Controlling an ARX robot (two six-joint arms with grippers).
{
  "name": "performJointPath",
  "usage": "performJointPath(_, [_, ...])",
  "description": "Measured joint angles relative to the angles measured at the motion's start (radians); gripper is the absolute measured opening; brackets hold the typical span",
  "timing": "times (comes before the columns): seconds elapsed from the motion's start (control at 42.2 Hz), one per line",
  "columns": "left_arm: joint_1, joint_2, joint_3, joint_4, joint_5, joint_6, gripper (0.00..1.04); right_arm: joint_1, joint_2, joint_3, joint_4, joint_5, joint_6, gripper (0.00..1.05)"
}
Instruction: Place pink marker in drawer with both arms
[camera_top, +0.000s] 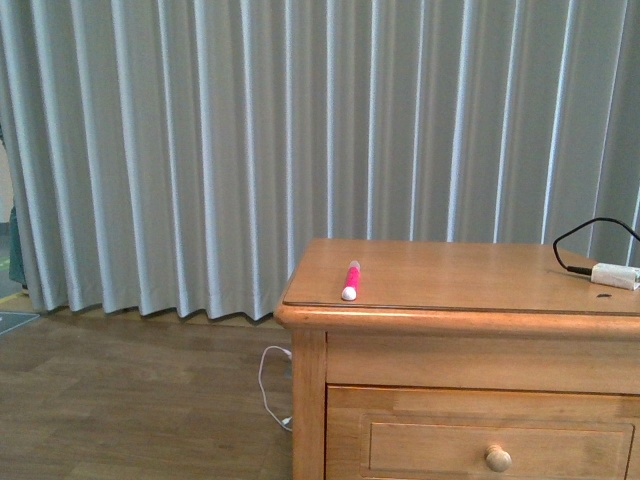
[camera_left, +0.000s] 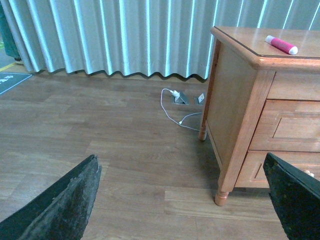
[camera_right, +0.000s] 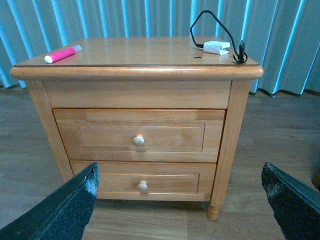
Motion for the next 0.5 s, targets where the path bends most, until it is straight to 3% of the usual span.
performJointPath(0.497, [0.000,0.000,0.000,0.000,0.000,0.000,0.98,0.000,0.000,0.000,0.000,0.000,0.000,0.96])
